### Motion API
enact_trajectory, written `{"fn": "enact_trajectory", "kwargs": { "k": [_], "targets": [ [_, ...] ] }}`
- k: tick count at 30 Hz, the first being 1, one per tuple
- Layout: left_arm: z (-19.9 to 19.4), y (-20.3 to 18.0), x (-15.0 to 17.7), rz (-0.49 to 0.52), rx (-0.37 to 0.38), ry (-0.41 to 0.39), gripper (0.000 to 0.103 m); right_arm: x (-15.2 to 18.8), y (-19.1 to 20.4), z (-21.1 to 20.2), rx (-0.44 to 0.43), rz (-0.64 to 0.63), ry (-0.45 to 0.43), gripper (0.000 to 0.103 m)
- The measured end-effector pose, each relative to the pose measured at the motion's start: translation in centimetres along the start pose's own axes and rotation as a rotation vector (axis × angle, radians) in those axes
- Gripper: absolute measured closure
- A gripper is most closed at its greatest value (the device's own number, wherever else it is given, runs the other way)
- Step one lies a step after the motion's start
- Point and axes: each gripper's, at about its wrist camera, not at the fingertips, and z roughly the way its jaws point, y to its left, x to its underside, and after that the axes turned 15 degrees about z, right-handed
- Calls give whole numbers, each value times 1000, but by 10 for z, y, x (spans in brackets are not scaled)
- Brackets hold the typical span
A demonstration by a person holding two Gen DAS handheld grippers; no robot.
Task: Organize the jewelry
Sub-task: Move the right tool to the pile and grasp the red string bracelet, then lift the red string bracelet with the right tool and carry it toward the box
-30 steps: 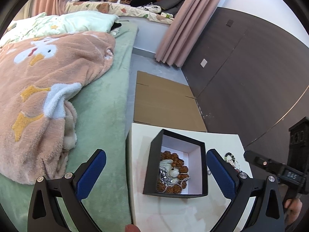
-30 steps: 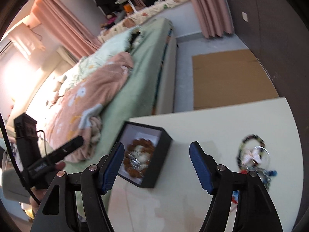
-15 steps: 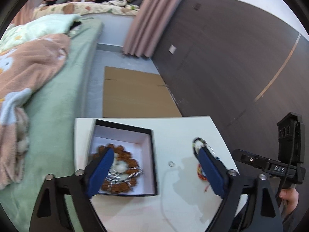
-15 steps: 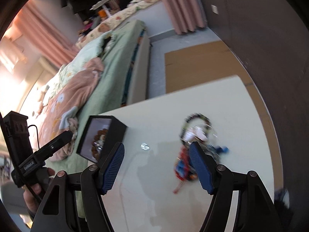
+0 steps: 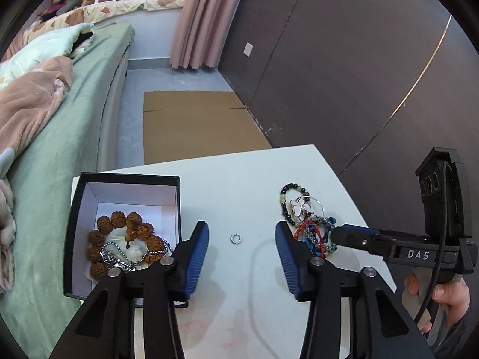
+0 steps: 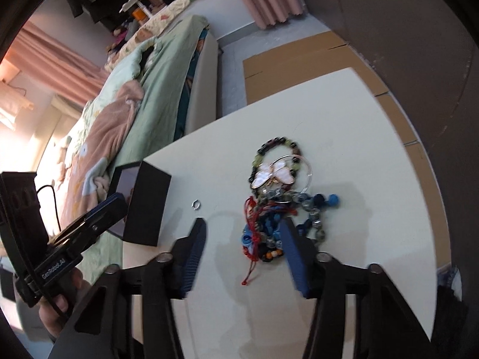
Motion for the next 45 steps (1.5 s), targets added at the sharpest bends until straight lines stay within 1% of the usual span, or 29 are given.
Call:
{"fn": "enact_trajectory", "kwargs": {
  "k": [2,4,5,6,8,9,14,17,20,23,25,26,28,29,30,31,33,34,36,37,38,39,40,42,45],
  "targets": [
    [4,1,0,1,-8,11,59,0,3,8,16,-17,14,58],
    [7,3,-1,-1,-18,18,60,0,4,16,39,-30,27,71],
    [9,4,-1,-2,-21,21,60,0,4,19,42,-29,35,82],
    [11,3,-2,-2,-23,23,60,-1,3,21,46,-31,41,90],
    [14,2,-3,3,-25,27,60,-2,1,19,58,-39,21,94],
    [15,0,-3,7,-23,27,60,-2,0,15,48,-39,13,98],
    [23,-12,-4,43,-16,38,61,-7,-7,-14,-17,-26,-50,100],
    [30,-21,-4,75,-36,61,60,-9,-8,-24,-8,-22,-76,100],
    [40,-29,-2,115,-66,95,60,-12,-11,-21,-21,10,-32,99],
    [49,-38,1,157,-79,116,60,-15,-18,-19,13,21,-15,99],
    [55,-41,2,177,-96,124,60,-17,-22,-20,17,29,-9,98],
    [58,-41,2,184,-110,130,60,-18,-25,-21,17,35,-9,96],
    [68,-40,3,190,-128,148,60,-19,-29,-24,27,42,-20,78],
    [72,-38,4,189,-130,155,61,-19,-30,-26,33,43,-28,55],
    [75,-39,4,195,-132,158,61,-20,-30,-29,34,40,-45,44],
    [78,-39,5,200,-140,162,61,-20,-29,-32,30,35,-65,44],
    [82,-41,6,212,-157,167,61,-22,-27,-36,20,25,-74,44],
    [86,-41,7,218,-161,175,63,-21,-26,-37,17,17,-76,44],
    [93,-40,9,210,-161,200,72,-21,-25,-35,30,3,-73,44],
    [94,-39,10,212,-186,192,78,-20,-25,-34,34,-1,-71,44],
    [96,-38,10,213,-185,193,78,-20,-24,-33,36,-4,-68,44],
    [96,-38,10,212,-184,189,83,-20,-24,-34,36,-6,-68,44],
    [96,-37,10,210,-194,187,92,-19,-24,-34,36,-9,-69,44],
    [96,-36,9,207,-193,188,100,-19,-22,-34,33,-14,-70,44],
    [94,-33,8,186,-163,186,100,-19,-22,-31,21,-11,-64,44]
  ]
}}
